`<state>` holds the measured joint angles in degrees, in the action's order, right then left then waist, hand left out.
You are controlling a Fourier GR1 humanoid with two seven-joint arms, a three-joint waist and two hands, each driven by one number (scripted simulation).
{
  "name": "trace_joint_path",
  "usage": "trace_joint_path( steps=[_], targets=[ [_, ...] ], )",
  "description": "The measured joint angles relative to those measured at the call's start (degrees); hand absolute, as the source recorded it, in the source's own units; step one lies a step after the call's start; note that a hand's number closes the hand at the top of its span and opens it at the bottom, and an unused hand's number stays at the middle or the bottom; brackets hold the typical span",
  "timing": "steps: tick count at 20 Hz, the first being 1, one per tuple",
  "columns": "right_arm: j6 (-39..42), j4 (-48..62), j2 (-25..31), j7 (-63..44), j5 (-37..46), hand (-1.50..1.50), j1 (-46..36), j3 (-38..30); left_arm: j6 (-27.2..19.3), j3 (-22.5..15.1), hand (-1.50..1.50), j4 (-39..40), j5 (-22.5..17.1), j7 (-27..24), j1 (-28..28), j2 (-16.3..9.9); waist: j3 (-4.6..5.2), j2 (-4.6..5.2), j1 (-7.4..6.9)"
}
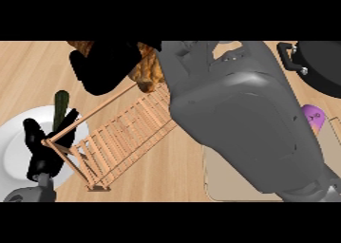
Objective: Pick the croissant from the tray and place it in the tiered shelf
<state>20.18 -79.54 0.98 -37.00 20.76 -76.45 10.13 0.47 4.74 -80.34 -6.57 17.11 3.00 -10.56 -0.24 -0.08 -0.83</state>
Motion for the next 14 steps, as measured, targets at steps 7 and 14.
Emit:
trace_joint_path(
  steps=[7,14],
  targets=[
    [-2.2,4.94,-0.56,5.99,1.25,1.5,-0.81,-1.08,0.47,0.48,0.0,-0.57,-0.02,-0.19,-0.69,-0.02,0.0,-0.05,0.13],
    [-3.11,9.29,-0.83,9.99,2.19,1.5,-2.15,-0.29,0.88,0.99,0.0,0.3,-0.18,0.46,0.11,0.0,-0.05,-0.07,0.17]
  ],
)
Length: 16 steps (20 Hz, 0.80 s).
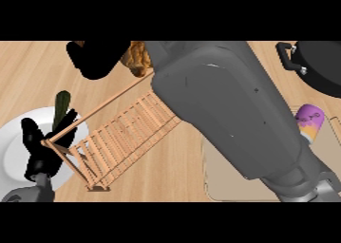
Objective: Pick the croissant from the tray and place it in the tiered shelf
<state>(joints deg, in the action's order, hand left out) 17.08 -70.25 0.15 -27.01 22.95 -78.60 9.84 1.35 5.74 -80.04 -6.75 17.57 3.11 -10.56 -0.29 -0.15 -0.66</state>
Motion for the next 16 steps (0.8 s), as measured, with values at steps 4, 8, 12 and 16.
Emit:
trace_joint_path(
  steps=[4,8,12,16],
  targets=[
    [-1.28,0.9,0.6,-0.06,-0.68,-1.5,0.26,-1.14,-0.31,-0.29,0.0,-0.03,0.45,0.24,0.07,0.47,-0.11,-0.06,-0.02],
    [-6.58,2.16,0.15,-2.92,-4.44,-1.5,-0.65,-3.66,-0.23,-0.71,0.0,-1.29,0.6,0.69,-0.81,0.78,-0.14,-0.09,-0.32],
    [-9.11,2.35,-0.03,-3.97,-9.0,-1.5,-0.53,-7.48,0.3,-0.16,0.0,-2.06,0.15,0.73,-1.44,0.34,-0.03,-0.04,-0.25],
    [-12.57,2.3,-0.1,-5.76,-14.83,-1.5,-1.06,-9.92,-0.22,-0.51,0.0,-1.92,0.78,0.45,-1.27,0.94,-0.01,-0.04,-0.23]
  ],
)
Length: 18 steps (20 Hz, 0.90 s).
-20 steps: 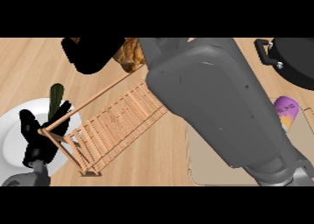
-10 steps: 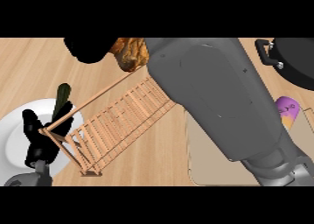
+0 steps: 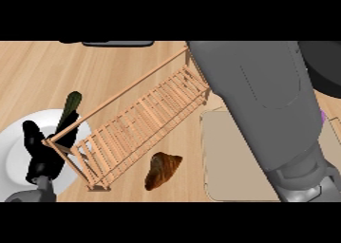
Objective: Pick the croissant from the tray and place it in the tiered shelf
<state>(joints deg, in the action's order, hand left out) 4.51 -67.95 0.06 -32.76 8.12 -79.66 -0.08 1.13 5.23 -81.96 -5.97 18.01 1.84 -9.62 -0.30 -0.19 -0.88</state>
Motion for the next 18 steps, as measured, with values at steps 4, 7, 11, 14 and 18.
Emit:
trace_joint_path(
  steps=[4,7,11,14,18],
  targets=[
    [-4.13,1.5,-0.03,-0.96,-4.06,-1.5,-1.5,-3.71,0.42,0.25,0.0,0.17,-0.15,0.04,0.19,-0.25,0.06,0.06,-0.02],
    [-7.71,2.3,1.09,-1.13,-4.14,-1.5,-2.59,-6.38,0.21,0.57,0.0,0.98,-0.18,-0.01,0.89,-0.06,0.02,0.08,0.23],
    [-10.35,4.36,5.23,-1.3,-2.53,-1.5,-3.46,-9.06,-0.13,0.22,0.0,0.72,0.44,-0.76,0.35,0.45,-0.03,0.06,0.32],
    [-12.24,5.79,8.04,-0.76,-2.24,-1.5,-2.35,-11.63,0.64,0.84,0.0,0.19,-0.41,-0.13,0.13,-0.12,-0.01,0.09,0.33],
    [-12.08,7.83,13.04,-0.97,-4.13,-1.5,-1.66,-16.08,1.26,1.45,0.0,0.75,-0.78,0.1,0.35,-0.77,0.02,0.16,0.46]
  ],
)
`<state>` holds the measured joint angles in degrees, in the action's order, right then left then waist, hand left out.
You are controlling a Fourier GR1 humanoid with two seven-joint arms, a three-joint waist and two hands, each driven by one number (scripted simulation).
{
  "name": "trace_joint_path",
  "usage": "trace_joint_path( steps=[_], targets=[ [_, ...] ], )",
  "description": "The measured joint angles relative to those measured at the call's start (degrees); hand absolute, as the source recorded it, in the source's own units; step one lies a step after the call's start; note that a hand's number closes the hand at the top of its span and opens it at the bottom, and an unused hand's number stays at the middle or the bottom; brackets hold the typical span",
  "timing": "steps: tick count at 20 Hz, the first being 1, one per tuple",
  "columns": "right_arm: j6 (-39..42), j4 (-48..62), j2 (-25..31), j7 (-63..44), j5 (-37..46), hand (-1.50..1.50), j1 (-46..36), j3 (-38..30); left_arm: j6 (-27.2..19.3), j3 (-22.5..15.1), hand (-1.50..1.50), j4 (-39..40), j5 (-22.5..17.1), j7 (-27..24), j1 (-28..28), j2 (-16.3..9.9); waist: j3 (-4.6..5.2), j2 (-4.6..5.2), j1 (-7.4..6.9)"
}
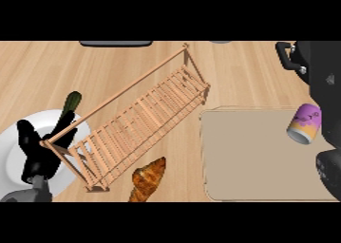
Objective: Pick the croissant from the tray and place it in the tiered shelf
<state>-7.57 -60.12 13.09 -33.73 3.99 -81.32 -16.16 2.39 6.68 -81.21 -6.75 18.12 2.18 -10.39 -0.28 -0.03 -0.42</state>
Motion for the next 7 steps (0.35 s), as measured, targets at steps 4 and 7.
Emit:
trace_joint_path(
  steps=[4,7],
  targets=[
    [5.24,3.08,5.81,1.26,-4.25,-1.5,1.41,-4.31,-0.18,-0.17,0.0,0.35,0.4,-0.27,0.44,0.33,-0.08,0.07,-0.08],
    [10.07,5.7,9.49,3.48,-7.24,-1.5,2.64,-6.58,0.25,0.16,0.0,0.97,0.39,-1.14,0.52,0.13,-0.12,0.05,-0.16]
  ],
)
